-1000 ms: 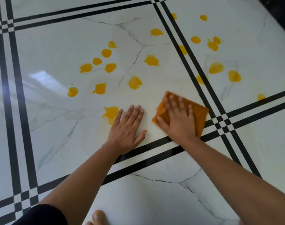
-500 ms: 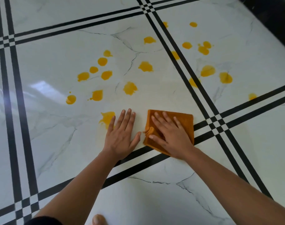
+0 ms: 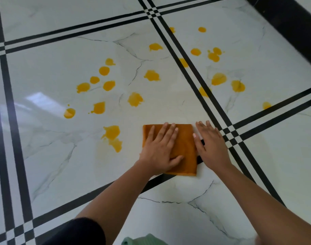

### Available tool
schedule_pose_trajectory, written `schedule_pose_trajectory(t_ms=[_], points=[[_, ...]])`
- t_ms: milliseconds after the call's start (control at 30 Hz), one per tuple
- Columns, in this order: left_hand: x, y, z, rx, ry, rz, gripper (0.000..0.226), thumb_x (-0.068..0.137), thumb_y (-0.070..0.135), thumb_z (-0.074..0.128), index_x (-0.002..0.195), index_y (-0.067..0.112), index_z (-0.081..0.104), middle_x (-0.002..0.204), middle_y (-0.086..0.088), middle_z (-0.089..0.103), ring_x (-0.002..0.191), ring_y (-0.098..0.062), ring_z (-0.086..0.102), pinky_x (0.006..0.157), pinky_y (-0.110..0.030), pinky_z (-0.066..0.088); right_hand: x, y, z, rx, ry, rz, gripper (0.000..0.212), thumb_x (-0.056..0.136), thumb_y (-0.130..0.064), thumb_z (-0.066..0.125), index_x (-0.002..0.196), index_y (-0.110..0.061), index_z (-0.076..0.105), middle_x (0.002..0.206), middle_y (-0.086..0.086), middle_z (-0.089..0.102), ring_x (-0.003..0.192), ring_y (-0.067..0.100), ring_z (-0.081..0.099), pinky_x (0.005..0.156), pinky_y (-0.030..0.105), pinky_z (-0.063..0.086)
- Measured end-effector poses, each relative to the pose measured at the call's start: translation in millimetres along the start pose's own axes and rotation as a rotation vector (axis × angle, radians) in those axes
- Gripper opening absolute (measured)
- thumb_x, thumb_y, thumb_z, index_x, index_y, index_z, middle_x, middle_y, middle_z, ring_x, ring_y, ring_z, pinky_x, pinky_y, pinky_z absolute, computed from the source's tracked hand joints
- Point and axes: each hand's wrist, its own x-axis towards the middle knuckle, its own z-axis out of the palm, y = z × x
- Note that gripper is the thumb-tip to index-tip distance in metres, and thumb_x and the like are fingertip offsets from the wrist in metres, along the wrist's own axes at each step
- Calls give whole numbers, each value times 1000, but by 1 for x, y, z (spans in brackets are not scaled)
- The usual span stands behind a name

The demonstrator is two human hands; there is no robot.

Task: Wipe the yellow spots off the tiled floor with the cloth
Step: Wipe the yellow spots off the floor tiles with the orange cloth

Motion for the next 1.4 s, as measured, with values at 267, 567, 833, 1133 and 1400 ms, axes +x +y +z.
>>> schedule_pose_trajectory(t_ms=[267, 567, 833, 1133, 1400], points=[[-71, -56, 3, -94, 84, -635, 88, 83, 62, 15, 145, 0, 18, 153, -19, 17, 141, -40, 11, 111, -58, 6, 31, -73, 31, 28, -13, -234, 58, 94, -42, 22, 140, -11, 39, 148, 9, 38, 141, 24, 23, 113, 37, 12], [-62, -94, 10, -216, 161, -853, 84, 78, 72, 13, 148, 29, -1, 157, -12, -4, 141, -38, -12, 105, -69, -5, 46, -89, 47, -61, -67, -231, 64, 92, -48, 16, 144, -13, 31, 152, 8, 30, 143, 23, 17, 113, 37, 9], [-71, -105, 15, -169, 244, -750, 69, 84, 62, 21, 147, 34, 16, 157, -4, 14, 144, -30, 3, 108, -62, -2, 46, -95, 53, -74, -108, -255, 68, 90, -49, 13, 145, -13, 29, 153, 7, 28, 143, 22, 16, 113, 35, 6], [-85, -109, 15, -174, 201, -824, 74, 80, 69, 17, 147, 39, 8, 158, 0, 6, 144, -27, -4, 109, -60, -5, 36, -87, 49, -135, -164, -258, 77, 87, -60, -1, 148, -18, 19, 156, 2, 15, 144, 16, 4, 114, 32, -1], [-119, -136, 16, -221, 175, -885, 74, 79, 71, 15, 145, 43, -2, 158, 7, -1, 144, -24, -9, 110, -57, -8, 30, -123, 54, -110, -208, -373, 83, 86, -61, -10, 146, -16, 27, 154, 5, 23, 144, 22, 14, 113, 36, 4]])
